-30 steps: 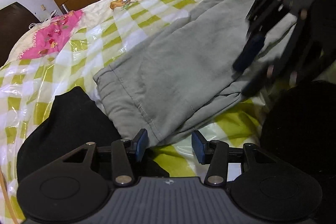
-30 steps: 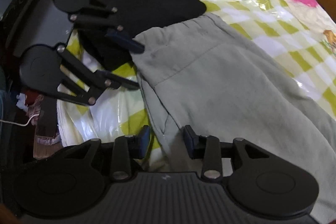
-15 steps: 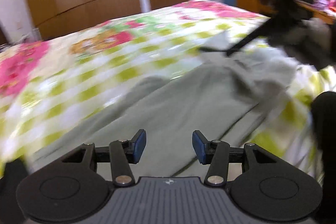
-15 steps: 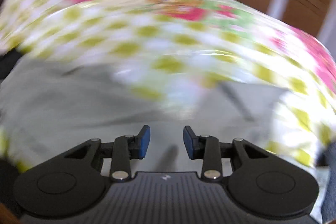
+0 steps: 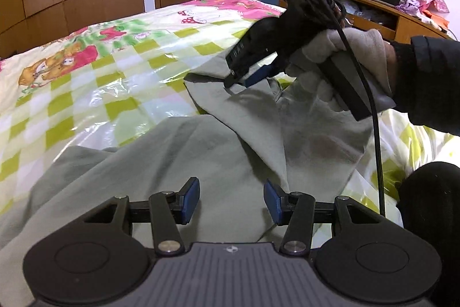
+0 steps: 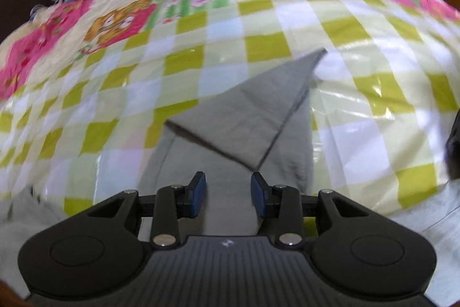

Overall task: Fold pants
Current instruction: 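Grasp the pointed corner of the pants leg with the right gripper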

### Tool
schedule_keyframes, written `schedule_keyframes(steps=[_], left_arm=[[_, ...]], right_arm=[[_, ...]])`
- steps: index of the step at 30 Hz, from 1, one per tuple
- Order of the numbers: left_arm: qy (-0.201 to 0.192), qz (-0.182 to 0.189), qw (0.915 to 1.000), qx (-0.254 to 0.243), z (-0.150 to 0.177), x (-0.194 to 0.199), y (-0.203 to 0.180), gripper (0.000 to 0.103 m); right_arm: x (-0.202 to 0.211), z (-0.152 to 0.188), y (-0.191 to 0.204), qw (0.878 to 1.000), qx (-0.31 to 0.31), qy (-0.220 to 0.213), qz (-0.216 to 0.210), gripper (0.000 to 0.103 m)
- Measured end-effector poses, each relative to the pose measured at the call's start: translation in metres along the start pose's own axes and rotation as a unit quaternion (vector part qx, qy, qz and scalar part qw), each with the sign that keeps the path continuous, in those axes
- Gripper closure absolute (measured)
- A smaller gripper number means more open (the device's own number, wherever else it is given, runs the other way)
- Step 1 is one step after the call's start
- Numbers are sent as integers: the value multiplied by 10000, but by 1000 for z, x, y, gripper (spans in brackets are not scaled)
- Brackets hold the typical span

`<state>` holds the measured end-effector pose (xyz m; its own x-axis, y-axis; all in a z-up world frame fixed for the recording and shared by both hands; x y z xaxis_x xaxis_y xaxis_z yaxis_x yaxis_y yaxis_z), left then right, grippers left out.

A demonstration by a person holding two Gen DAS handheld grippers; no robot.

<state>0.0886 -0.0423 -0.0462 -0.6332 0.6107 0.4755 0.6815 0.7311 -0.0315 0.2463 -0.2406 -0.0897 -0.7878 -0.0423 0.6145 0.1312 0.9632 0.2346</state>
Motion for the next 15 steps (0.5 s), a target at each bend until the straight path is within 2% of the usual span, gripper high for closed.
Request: schedule_keyframes(steps=[6, 15], left_arm=[[114, 101, 9999, -13, 5, -16, -12, 42], [126, 136, 9998, 20, 4, -26, -13, 42]], right_arm=[[-10, -14, -21, 9937, -1094, -189, -174, 67], [-17, -20, -41, 9719, -2313, -243, -369, 64]])
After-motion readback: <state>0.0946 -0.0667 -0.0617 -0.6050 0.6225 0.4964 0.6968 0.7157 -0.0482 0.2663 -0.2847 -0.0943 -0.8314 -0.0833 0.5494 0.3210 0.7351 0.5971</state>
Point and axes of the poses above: each gripper's, at about its wrist camera, not at the fingertips, and x roughly against the way its jaws point, y to its left, z to its underside, the point moved 8 cm from there along -x, roughly the way its jaws point, and after that the axes turned 14 degrees about -y, right-handed, at the moved point
